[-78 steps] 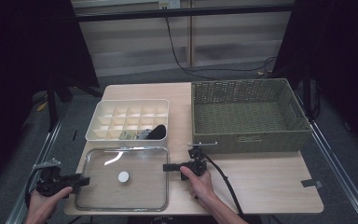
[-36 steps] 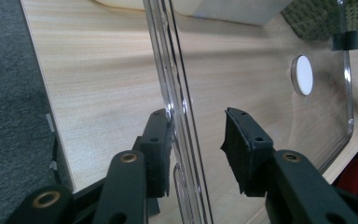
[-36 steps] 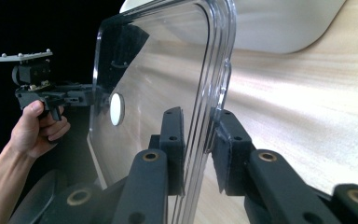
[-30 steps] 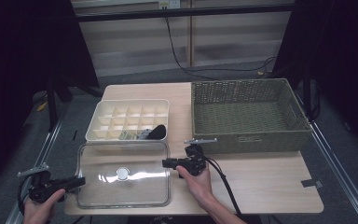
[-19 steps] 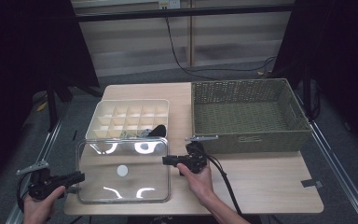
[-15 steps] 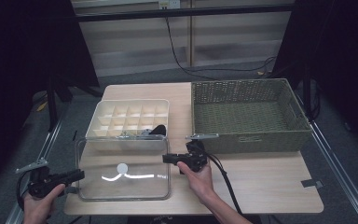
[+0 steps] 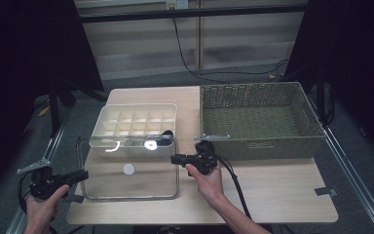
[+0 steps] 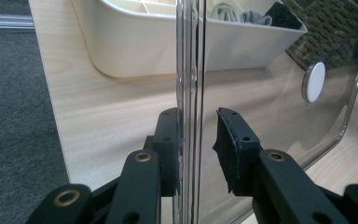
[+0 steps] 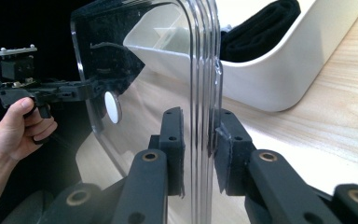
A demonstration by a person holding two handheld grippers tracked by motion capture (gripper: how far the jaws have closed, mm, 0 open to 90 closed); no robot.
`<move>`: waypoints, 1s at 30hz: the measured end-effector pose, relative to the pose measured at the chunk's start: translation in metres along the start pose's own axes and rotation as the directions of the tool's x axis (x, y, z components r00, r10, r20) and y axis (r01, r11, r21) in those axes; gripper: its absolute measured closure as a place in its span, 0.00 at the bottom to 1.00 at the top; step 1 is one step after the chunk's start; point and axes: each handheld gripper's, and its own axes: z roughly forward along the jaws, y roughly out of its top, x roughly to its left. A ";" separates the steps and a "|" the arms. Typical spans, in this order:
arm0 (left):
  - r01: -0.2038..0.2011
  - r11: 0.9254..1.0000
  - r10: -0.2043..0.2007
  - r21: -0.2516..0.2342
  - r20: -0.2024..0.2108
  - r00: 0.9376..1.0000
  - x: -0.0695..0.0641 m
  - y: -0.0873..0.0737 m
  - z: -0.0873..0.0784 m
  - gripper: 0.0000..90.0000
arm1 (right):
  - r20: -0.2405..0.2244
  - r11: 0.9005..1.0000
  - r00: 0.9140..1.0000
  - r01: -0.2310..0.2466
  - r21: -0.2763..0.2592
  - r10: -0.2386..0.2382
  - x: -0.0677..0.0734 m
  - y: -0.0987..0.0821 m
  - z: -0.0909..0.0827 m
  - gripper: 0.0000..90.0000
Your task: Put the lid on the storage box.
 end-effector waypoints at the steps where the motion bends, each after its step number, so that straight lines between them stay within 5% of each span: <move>1: 0.000 1.000 0.000 0.001 -0.005 1.000 0.000 0.001 0.001 0.78 | 0.004 1.000 1.000 0.005 -0.005 -0.005 0.000 0.001 0.000 0.83; 30: -0.043 0.999 0.043 -0.023 -0.020 0.999 -0.005 0.027 0.007 0.78 | 0.028 0.998 0.999 0.033 -0.044 -0.032 -0.001 0.023 -0.006 0.81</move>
